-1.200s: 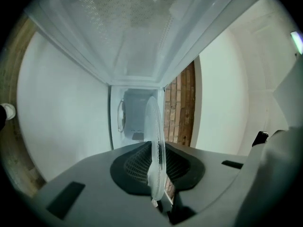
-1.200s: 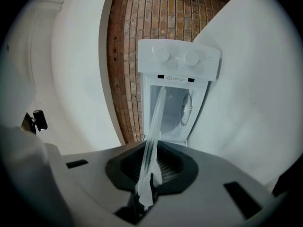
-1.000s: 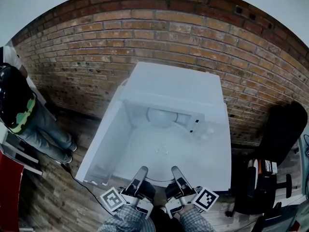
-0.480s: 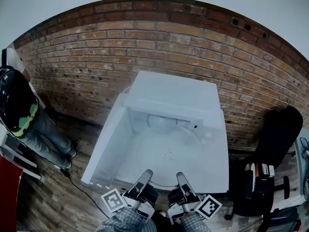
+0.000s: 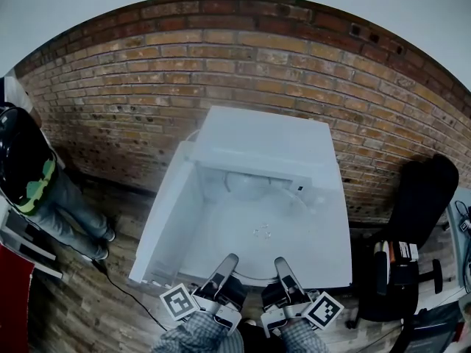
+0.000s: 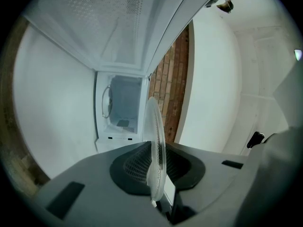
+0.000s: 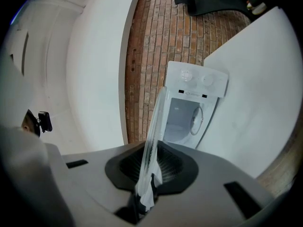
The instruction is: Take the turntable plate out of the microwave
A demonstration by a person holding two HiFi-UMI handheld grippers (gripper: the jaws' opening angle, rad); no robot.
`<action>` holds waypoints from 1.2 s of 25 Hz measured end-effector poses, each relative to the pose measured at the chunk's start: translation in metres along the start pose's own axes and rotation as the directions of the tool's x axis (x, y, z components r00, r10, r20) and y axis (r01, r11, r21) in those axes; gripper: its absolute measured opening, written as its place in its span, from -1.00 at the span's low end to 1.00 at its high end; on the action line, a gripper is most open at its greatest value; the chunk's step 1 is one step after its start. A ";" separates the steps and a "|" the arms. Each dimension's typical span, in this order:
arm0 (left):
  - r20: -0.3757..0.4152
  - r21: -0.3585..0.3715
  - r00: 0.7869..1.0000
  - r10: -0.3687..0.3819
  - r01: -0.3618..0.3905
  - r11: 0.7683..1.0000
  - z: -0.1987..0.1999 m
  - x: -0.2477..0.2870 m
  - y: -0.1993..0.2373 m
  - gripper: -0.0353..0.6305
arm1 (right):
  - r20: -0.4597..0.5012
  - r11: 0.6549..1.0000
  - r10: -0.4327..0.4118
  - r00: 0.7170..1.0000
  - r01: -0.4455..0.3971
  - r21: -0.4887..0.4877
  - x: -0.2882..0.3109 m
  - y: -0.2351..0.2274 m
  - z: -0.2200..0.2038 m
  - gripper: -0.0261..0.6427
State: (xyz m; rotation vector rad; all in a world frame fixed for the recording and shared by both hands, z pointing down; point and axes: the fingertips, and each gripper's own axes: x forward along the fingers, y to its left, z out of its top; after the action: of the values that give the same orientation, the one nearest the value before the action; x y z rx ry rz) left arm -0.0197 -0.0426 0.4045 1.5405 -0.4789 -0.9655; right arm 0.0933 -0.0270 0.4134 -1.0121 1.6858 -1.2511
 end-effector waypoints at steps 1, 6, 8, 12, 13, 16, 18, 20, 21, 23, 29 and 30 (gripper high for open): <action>-0.001 -0.001 1.000 -0.001 0.001 1.000 0.001 -0.001 0.000 -0.75 | -0.001 1.000 -0.003 1.000 0.003 -0.009 0.000 0.001 -0.001 -0.77; 0.003 -0.007 1.000 -0.010 0.010 1.000 0.003 -0.002 0.000 -0.75 | -0.002 1.000 -0.007 1.000 0.007 -0.023 0.001 0.002 -0.002 -0.77; 0.002 -0.007 1.000 -0.011 0.011 1.000 0.004 -0.003 -0.001 -0.75 | -0.001 1.000 -0.004 1.000 0.004 -0.019 0.001 0.002 -0.004 -0.77; 0.005 -0.006 1.000 -0.009 0.010 1.000 0.006 -0.006 -0.002 -0.75 | -0.004 1.000 -0.005 1.000 0.005 -0.018 0.002 0.003 -0.008 -0.77; 0.005 -0.006 1.000 -0.009 0.009 1.000 0.007 -0.007 -0.002 -0.75 | -0.004 1.000 -0.006 1.000 0.006 -0.016 0.003 0.003 -0.009 -0.77; 0.000 -0.003 1.000 -0.008 0.008 1.000 0.008 -0.008 -0.004 -0.74 | 0.000 1.000 -0.008 1.000 0.008 -0.007 0.002 0.003 -0.012 -0.77; -0.002 0.000 1.000 -0.010 0.010 1.000 0.008 -0.009 -0.005 -0.74 | 0.001 1.000 -0.006 1.000 0.006 -0.007 0.001 0.003 -0.012 -0.77; -0.003 0.000 1.000 -0.012 0.012 1.000 0.008 -0.008 -0.007 -0.74 | 0.003 1.000 -0.002 1.000 0.002 -0.006 0.001 0.004 -0.012 -0.77; -0.002 -0.002 1.000 -0.013 0.013 1.000 0.007 -0.008 -0.008 -0.74 | 0.005 1.000 -0.001 1.000 0.001 -0.006 0.001 0.005 -0.012 -0.77; 0.000 -0.004 1.000 -0.014 0.014 1.000 0.007 -0.008 -0.008 -0.74 | 0.005 1.000 0.000 1.000 0.000 -0.008 0.001 0.006 -0.012 -0.77; -0.001 -0.001 1.000 -0.016 0.016 1.000 0.007 -0.008 -0.008 -0.74 | 0.008 1.000 0.004 1.000 -0.004 -0.004 0.002 0.006 -0.011 -0.77; -0.002 -0.001 1.000 -0.016 0.016 1.000 0.008 -0.008 -0.008 -0.74 | 0.008 1.000 0.005 1.000 -0.005 -0.003 0.002 0.006 -0.012 -0.77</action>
State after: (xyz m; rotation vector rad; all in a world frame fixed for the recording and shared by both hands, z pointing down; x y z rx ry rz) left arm -0.0318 -0.0396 0.3993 1.5459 -0.4655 -0.9766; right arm 0.0812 -0.0234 0.4098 -1.0133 1.6838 -1.2399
